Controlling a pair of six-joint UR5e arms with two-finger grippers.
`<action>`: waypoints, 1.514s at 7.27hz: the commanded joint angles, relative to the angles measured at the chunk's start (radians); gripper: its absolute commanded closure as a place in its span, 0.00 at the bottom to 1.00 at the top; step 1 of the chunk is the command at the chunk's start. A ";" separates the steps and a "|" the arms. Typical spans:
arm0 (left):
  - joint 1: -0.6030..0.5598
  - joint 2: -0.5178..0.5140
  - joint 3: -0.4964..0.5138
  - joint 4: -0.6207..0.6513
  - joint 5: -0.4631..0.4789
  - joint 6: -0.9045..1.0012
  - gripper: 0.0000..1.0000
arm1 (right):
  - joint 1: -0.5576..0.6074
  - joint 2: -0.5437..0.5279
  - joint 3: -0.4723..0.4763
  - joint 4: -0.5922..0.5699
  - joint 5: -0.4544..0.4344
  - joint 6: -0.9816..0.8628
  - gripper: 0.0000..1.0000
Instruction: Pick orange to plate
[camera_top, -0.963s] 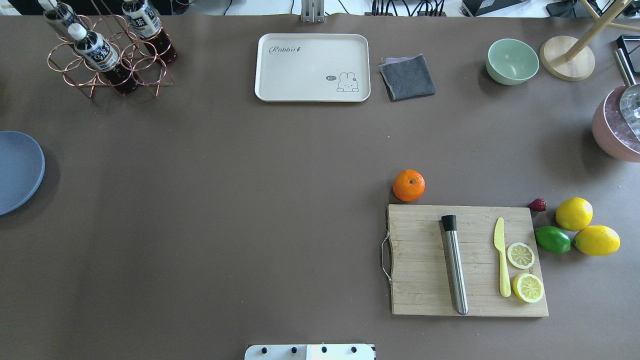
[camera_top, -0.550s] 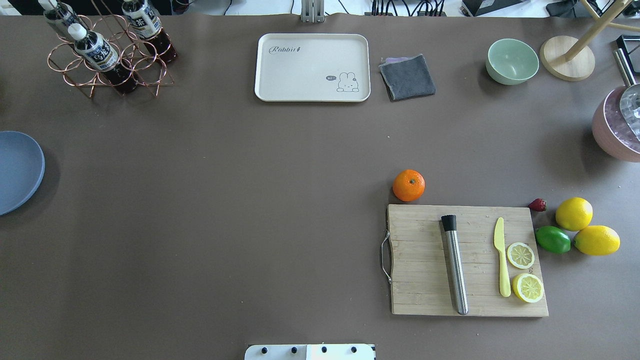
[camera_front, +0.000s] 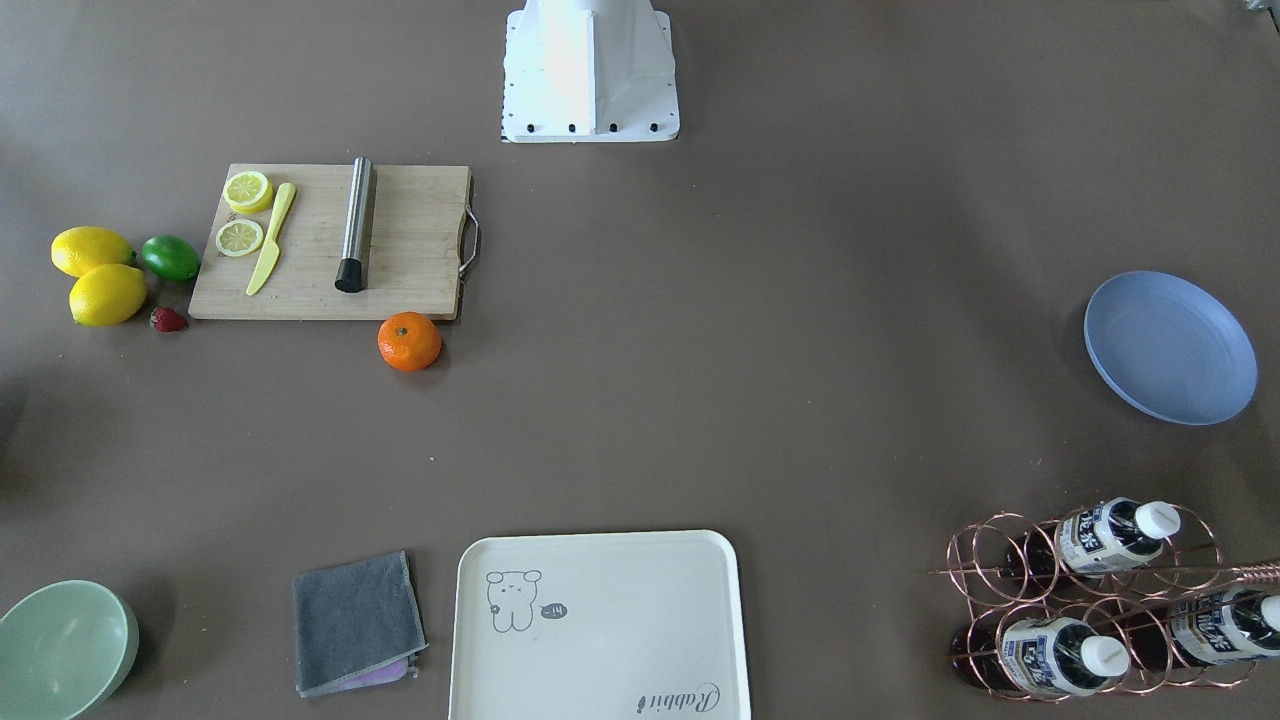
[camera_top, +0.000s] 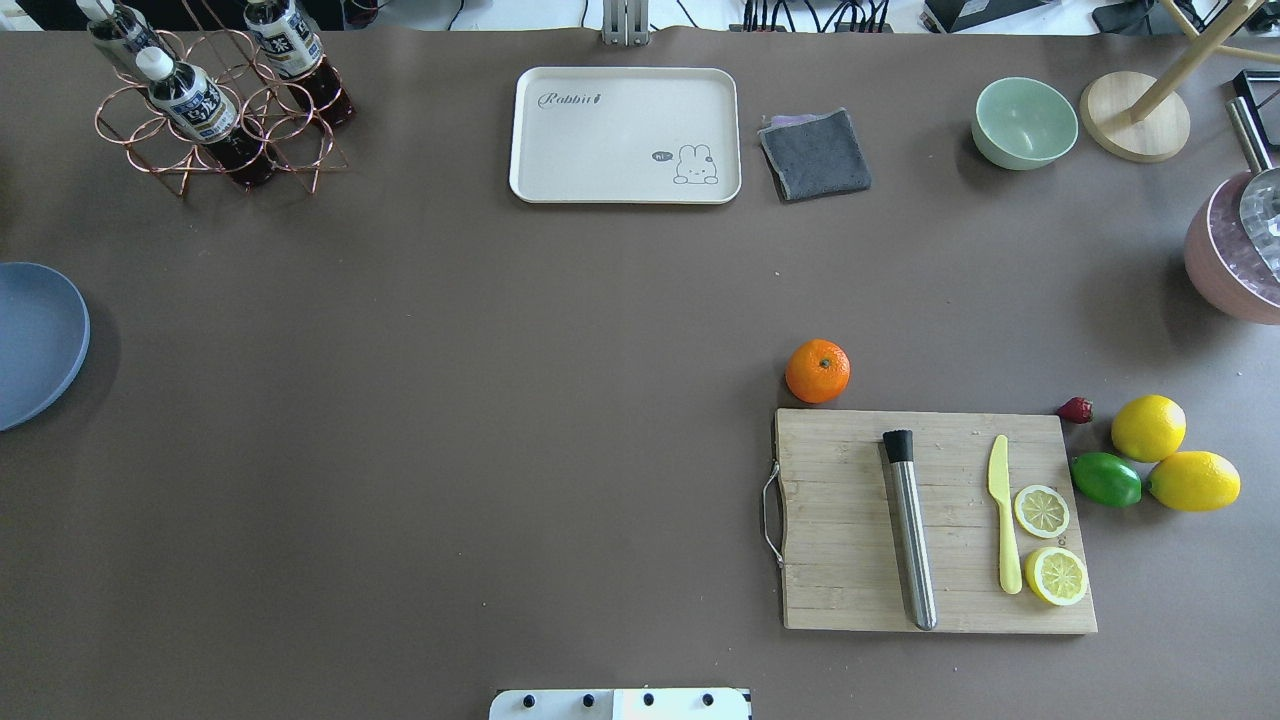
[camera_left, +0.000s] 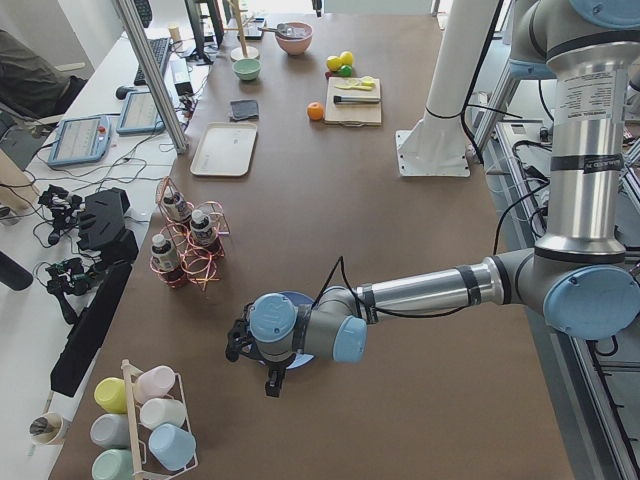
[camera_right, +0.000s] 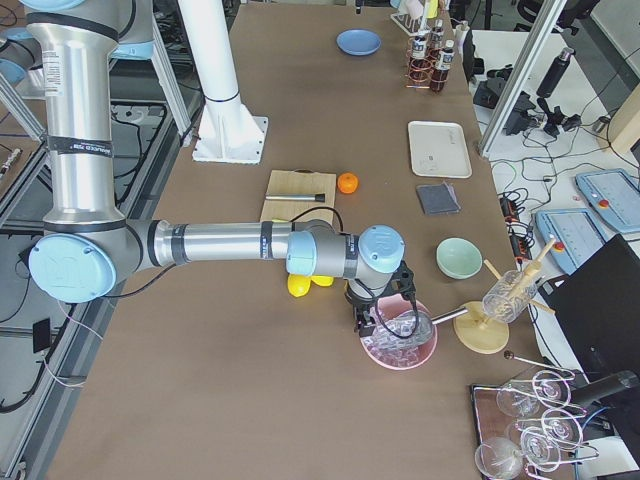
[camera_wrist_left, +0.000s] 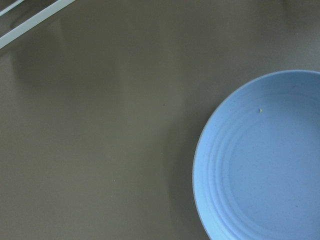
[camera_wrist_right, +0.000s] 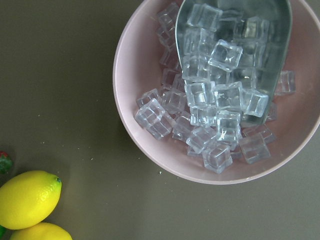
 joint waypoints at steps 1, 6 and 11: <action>0.089 -0.017 0.092 -0.188 0.000 -0.128 0.03 | 0.000 0.000 0.002 0.000 0.002 -0.002 0.00; 0.126 -0.021 0.145 -0.261 0.002 -0.150 0.14 | -0.008 0.000 -0.009 0.002 0.037 -0.005 0.00; 0.172 -0.032 0.157 -0.257 0.002 -0.166 0.90 | -0.009 0.000 -0.008 0.000 0.037 0.001 0.00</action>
